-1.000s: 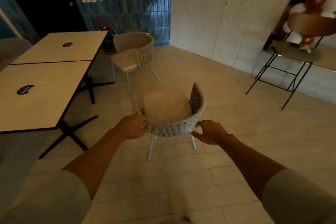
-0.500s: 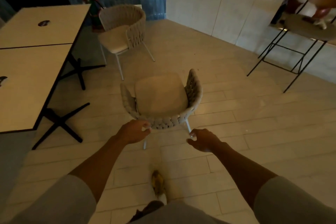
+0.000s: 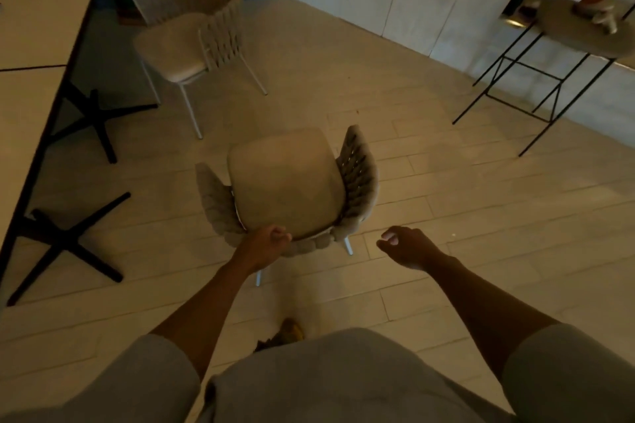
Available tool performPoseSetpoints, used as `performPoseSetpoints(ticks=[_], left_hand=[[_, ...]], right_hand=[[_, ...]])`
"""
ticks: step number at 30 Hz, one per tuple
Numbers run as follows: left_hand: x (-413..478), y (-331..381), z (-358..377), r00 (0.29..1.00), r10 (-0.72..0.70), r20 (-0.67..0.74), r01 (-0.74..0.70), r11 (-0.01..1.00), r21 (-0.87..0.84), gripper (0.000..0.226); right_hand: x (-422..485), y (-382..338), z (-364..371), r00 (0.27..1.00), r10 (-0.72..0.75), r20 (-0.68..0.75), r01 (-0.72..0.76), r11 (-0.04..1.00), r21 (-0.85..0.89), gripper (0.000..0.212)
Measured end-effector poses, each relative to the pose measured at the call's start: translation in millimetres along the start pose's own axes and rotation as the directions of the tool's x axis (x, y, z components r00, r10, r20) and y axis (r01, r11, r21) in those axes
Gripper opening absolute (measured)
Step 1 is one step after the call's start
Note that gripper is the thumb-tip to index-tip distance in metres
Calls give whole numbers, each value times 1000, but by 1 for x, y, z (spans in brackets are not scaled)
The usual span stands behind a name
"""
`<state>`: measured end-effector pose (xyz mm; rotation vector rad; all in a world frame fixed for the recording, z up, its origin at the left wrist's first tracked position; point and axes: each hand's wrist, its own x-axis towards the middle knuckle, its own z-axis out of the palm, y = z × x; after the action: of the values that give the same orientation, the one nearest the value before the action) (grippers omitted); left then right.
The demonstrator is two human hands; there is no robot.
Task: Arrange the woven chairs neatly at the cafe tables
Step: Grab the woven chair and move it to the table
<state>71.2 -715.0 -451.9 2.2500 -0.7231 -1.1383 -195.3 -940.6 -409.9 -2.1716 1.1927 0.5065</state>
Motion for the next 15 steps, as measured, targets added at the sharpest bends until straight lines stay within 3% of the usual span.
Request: performPoseSetpoints(ticks=[9, 15], left_hand=[[61, 30, 22, 992, -116, -40, 112, 989, -98, 29], [89, 49, 32, 934, -278, -225, 232, 950, -209, 26]], right_hand=[[77, 1, -21, 994, -6, 105, 0, 999, 50, 41], [164, 17, -53, 986, -21, 163, 19, 1000, 19, 47]])
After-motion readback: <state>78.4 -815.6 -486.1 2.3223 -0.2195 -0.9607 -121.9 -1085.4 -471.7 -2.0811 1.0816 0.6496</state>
